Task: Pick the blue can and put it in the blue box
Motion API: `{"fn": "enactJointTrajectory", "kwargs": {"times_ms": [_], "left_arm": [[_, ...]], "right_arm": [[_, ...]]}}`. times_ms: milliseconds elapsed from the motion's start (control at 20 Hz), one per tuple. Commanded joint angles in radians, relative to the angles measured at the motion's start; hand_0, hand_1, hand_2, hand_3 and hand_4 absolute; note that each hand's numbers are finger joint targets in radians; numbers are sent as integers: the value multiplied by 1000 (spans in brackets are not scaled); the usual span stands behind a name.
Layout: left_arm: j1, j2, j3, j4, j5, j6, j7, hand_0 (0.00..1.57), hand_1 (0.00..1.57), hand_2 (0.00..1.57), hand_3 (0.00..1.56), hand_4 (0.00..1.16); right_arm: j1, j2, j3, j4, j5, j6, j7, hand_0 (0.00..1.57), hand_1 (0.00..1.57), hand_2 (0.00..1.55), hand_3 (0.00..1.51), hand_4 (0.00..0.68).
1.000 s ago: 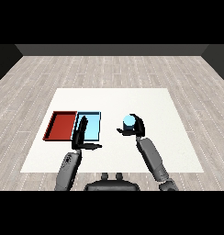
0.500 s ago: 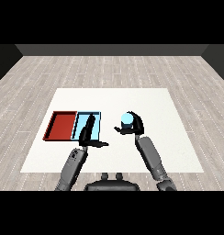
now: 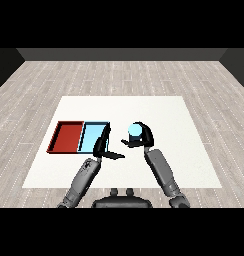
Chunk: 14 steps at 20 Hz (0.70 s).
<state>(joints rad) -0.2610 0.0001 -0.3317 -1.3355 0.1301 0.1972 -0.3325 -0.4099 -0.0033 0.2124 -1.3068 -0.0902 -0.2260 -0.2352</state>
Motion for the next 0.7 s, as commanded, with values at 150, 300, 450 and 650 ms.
{"fn": "enactJointTrajectory", "kwargs": {"times_ms": [150, 300, 450, 650], "left_arm": [[-47, 0, -80, 116, 37, 76, -62, 0, 0, 0, 0, 0], [-104, 0, -44, 146, 79, 45, -19, 0, 0, 0, 0, 0], [-76, 0, -75, 184, 111, 52, -52, 0, 0, 0, 0, 0], [-78, 0, -157, 135, 139, 121, -30, 0, 0, 0, 0, 0]], "right_arm": [[-28, 3, 88, 38, -43, -56, -42, 1437, 1437, 1459, 1360, 553], [-34, 3, 59, -81, -16, -35, 103, 1419, 1419, 1456, 1365, 555], [-82, 3, 34, 137, -91, 28, -88, 1444, 1444, 1469, 1382, 560], [-77, 3, 90, 34, -80, -44, 14, 1435, 1435, 1460, 1357, 553]]}}
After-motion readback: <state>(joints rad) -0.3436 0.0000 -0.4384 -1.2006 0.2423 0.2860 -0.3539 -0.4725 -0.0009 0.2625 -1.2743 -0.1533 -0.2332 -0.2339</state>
